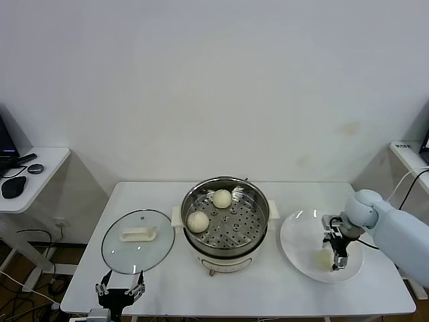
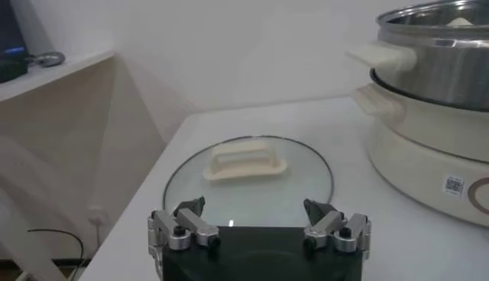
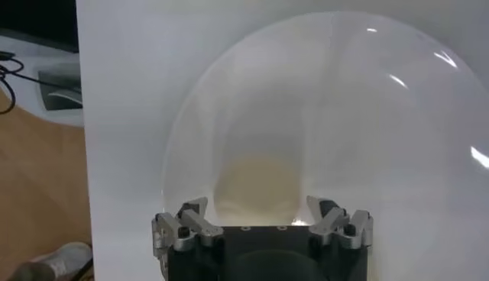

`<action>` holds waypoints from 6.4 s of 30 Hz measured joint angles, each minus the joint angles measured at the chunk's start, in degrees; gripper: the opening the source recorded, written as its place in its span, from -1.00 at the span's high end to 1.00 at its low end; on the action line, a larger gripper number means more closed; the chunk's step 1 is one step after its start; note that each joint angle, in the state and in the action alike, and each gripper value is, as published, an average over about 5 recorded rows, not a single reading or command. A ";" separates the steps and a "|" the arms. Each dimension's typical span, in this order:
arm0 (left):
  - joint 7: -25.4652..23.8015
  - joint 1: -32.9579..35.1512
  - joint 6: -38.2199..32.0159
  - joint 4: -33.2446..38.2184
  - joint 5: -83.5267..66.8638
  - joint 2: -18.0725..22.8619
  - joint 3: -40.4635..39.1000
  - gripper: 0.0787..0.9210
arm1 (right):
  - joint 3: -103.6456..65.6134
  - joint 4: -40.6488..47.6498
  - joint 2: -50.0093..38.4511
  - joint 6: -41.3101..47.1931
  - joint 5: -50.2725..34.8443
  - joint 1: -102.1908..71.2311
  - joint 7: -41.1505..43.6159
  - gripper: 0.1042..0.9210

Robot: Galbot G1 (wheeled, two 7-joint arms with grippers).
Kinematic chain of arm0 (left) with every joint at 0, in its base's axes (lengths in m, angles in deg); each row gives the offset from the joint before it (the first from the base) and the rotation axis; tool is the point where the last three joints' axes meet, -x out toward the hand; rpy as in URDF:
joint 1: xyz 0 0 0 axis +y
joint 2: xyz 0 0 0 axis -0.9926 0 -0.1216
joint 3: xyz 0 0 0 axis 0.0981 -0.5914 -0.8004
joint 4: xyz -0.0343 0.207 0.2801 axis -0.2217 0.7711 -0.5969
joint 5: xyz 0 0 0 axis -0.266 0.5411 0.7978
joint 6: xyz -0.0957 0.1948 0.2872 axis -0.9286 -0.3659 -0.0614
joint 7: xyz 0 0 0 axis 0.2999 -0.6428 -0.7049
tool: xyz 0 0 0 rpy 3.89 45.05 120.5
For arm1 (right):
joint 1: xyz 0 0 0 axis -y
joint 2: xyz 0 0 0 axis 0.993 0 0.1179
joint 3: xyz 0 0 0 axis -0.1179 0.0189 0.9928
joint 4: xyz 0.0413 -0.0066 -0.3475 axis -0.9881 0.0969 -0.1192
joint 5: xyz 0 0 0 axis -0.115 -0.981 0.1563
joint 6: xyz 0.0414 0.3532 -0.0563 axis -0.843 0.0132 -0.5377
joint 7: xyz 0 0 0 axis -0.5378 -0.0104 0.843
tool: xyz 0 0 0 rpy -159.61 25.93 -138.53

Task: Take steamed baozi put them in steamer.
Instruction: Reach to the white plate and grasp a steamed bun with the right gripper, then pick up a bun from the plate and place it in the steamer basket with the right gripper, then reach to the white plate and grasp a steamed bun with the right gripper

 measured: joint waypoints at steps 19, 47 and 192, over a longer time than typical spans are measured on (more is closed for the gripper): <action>0.05 -0.14 -0.01 -0.12 -0.03 0.11 -0.28 -0.77 | -0.47 0.83 1.01 -0.99 2.35 -0.83 0.25 -0.46; 0.76 -1.84 -0.55 -0.01 2.16 0.78 -1.31 -0.77 | 10.07 -0.28 2.74 0.20 -7.87 19.92 2.72 0.20; 0.70 0.66 0.17 1.96 1.73 0.11 -0.35 -0.77 | 3.60 8.29 -6.22 -10.86 -6.50 14.64 -0.86 -0.76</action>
